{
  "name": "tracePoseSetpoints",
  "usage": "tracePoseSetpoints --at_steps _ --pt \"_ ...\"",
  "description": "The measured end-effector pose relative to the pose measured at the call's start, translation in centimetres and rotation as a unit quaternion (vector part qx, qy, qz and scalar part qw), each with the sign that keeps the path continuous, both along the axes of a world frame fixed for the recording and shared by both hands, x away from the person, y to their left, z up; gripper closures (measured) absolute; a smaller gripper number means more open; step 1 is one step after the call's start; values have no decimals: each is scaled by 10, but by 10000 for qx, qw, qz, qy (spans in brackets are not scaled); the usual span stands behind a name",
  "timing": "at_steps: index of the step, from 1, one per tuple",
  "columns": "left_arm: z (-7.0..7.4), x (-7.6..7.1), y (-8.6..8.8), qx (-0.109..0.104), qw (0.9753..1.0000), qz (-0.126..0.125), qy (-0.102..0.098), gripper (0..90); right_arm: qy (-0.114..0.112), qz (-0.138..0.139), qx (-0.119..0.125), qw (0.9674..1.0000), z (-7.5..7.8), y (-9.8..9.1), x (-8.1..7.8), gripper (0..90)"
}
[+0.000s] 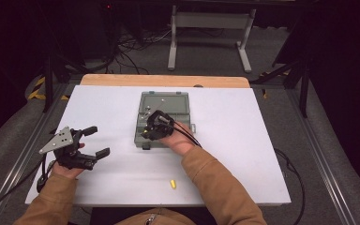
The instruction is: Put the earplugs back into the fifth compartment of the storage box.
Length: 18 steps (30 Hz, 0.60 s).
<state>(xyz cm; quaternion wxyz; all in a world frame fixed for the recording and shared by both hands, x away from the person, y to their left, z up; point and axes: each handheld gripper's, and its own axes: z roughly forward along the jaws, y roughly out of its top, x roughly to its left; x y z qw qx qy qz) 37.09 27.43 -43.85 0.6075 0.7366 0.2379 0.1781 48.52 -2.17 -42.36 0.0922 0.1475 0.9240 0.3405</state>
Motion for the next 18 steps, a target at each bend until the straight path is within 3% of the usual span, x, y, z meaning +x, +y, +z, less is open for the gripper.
tracePoseSetpoints --at_steps 8,18 --pt "0 0 0 -14 10000 -7 11 28 29 -24 116 9999 5 -4 -1 546" --pt "0 0 0 10 10000 -9 21 28 85 15 269 9996 16 -12 -7 364"
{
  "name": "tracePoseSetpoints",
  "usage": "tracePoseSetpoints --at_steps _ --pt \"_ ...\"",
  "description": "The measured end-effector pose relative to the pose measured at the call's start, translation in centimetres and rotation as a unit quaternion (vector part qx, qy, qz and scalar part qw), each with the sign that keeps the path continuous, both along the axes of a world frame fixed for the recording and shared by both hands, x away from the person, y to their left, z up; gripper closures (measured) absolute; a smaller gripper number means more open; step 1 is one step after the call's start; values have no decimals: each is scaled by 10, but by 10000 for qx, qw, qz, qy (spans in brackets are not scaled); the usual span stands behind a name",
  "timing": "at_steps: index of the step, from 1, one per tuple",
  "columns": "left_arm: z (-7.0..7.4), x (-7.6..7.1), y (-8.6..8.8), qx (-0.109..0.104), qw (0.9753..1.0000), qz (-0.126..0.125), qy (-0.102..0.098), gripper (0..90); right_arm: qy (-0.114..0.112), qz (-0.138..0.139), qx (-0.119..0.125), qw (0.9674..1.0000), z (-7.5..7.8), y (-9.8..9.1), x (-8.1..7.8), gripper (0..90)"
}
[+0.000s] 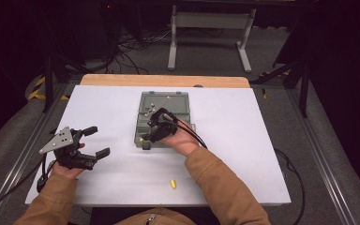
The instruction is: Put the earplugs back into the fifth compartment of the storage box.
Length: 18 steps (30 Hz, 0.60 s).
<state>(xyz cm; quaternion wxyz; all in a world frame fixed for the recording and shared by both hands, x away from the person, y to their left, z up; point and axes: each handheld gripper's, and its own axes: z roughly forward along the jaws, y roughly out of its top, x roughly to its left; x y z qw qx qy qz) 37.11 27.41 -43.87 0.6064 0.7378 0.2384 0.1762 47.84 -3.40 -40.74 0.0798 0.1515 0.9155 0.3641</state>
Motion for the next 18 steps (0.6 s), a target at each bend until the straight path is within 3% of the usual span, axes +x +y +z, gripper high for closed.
tracePoseSetpoints --at_steps 8,18 --pt "0 0 0 5 10000 3 8 28 -7 111 136 9998 10 -10 -16 266" --pt "-1 0 -1 -9 10000 9 -14 28 -86 191 155 9997 20 -30 -39 242"
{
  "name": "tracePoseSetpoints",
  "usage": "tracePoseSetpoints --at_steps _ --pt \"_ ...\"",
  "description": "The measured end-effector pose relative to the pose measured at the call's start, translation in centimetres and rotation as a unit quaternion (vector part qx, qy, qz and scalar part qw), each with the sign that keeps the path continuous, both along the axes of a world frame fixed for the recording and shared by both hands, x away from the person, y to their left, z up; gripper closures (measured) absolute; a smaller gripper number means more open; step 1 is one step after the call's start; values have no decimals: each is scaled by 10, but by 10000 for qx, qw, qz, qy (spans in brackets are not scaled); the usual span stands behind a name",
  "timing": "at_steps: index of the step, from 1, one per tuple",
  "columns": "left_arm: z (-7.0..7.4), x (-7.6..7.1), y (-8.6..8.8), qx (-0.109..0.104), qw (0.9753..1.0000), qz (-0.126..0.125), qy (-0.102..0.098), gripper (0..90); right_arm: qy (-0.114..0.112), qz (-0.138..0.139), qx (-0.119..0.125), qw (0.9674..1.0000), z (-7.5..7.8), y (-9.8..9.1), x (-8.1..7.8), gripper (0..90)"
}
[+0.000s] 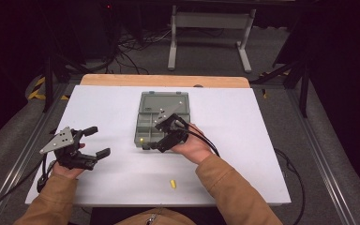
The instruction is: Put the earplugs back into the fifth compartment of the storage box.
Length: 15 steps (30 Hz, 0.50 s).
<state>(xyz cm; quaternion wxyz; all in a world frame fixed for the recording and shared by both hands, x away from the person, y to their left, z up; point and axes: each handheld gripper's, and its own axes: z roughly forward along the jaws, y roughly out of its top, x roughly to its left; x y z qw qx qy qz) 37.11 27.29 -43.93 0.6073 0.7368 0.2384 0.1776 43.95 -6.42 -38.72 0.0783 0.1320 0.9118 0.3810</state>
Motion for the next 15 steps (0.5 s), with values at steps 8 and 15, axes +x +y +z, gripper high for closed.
tracePoseSetpoints --at_steps 8,15 --pt "0 0 0 18 10000 -8 -1 28 -5 33 24 10000 3 -14 -13 241" --pt "0 0 0 13 10000 -5 -1 28 -2 90 -48 9999 1 -23 -24 241"
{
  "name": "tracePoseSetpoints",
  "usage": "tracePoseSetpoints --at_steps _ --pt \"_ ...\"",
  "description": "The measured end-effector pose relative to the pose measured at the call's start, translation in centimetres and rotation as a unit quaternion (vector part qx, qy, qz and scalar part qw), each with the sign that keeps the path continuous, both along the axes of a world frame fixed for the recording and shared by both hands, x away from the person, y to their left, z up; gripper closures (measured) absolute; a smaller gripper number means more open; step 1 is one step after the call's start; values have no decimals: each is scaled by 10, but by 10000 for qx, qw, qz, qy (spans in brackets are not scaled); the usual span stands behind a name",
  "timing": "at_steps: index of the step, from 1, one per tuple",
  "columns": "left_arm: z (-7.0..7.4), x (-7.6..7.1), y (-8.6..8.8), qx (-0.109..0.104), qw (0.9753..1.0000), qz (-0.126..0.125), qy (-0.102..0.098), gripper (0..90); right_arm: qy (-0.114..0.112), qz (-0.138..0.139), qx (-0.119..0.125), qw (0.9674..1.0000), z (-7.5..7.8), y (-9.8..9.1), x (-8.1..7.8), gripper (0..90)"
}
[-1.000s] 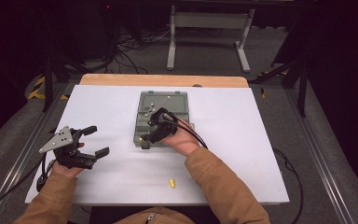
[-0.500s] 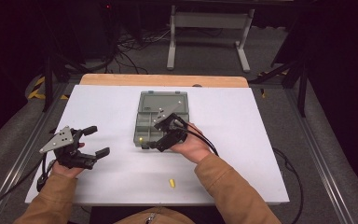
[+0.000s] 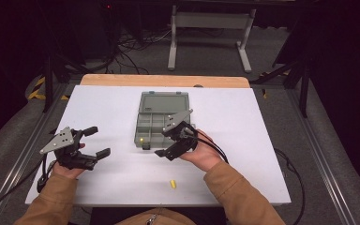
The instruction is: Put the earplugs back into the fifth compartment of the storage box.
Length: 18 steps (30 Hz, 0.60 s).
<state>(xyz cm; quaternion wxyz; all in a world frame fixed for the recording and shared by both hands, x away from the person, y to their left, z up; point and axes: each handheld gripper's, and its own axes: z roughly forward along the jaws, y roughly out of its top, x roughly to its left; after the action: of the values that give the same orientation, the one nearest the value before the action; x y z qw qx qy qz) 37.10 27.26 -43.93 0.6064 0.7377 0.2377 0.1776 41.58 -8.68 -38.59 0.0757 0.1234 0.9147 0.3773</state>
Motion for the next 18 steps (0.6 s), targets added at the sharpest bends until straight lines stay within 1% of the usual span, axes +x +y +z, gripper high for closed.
tracePoseSetpoints --at_steps 1,9,14,15,18 --pt "0 0 0 6 10000 -2 1 28 32 -5 -4 10000 0 -1 -2 241" --pt "0 0 -1 6 10000 0 3 28 55 26 -59 10000 -3 -10 -13 249" --pt "0 0 -1 27 10000 -2 -20 28 71 31 -90 9999 -8 -12 -20 252" --pt "0 -1 -1 -5 10000 -2 17 28 65 52 -104 9999 -8 -13 -21 253" --pt "0 0 -1 11 10000 9 -1 28 106 96 -207 9997 -11 -13 -25 253"
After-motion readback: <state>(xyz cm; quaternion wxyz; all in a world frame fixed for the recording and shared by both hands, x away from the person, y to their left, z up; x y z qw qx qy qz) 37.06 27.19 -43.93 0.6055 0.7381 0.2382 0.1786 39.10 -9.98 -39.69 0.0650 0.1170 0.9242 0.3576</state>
